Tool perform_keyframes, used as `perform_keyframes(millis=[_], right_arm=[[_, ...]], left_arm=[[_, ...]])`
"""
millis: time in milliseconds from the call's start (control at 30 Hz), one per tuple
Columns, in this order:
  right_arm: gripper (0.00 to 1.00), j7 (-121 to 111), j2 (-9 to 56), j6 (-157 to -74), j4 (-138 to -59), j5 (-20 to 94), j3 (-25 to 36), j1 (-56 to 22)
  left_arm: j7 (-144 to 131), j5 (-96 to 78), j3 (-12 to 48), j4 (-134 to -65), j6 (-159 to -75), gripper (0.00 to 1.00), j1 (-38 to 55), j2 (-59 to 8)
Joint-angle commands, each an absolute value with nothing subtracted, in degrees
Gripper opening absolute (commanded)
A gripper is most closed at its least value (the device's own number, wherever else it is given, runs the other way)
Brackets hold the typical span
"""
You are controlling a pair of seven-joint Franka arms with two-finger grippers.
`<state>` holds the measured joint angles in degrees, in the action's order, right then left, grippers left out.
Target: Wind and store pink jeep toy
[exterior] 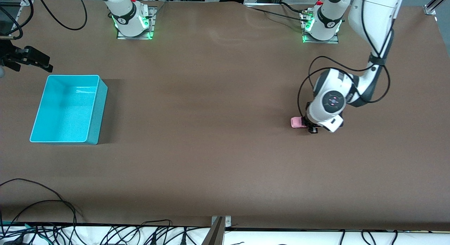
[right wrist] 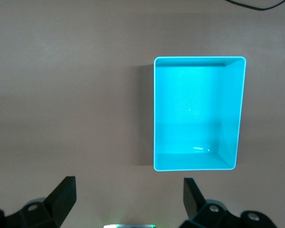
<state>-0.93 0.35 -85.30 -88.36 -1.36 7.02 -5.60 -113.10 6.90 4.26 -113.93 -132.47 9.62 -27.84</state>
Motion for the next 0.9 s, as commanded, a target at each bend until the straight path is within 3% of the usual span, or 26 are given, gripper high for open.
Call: perform_keyframes(millis=[0,733,867], right_arm=[[1.00,-0.8,0.3,-84.0,-87.2,-0.8,7.2,-5.8],[1.00,-0.7,0.3,-84.3,-87.2,-0.8,6.9,-5.8],[1.00,-0.8,0.3,-84.4,-87.2,-0.9,7.0,-5.8]], left_arm=[[-109.1,11.5,4.0,-114.1,-135.9,0.00,3.9,-30.1],[-96.9,17.1,4.0,-114.3,-139.2,0.00,-8.9,-31.7],[-96.4,17.0,4.0,-114.2,-139.0,0.21,-8.9,-31.6]])
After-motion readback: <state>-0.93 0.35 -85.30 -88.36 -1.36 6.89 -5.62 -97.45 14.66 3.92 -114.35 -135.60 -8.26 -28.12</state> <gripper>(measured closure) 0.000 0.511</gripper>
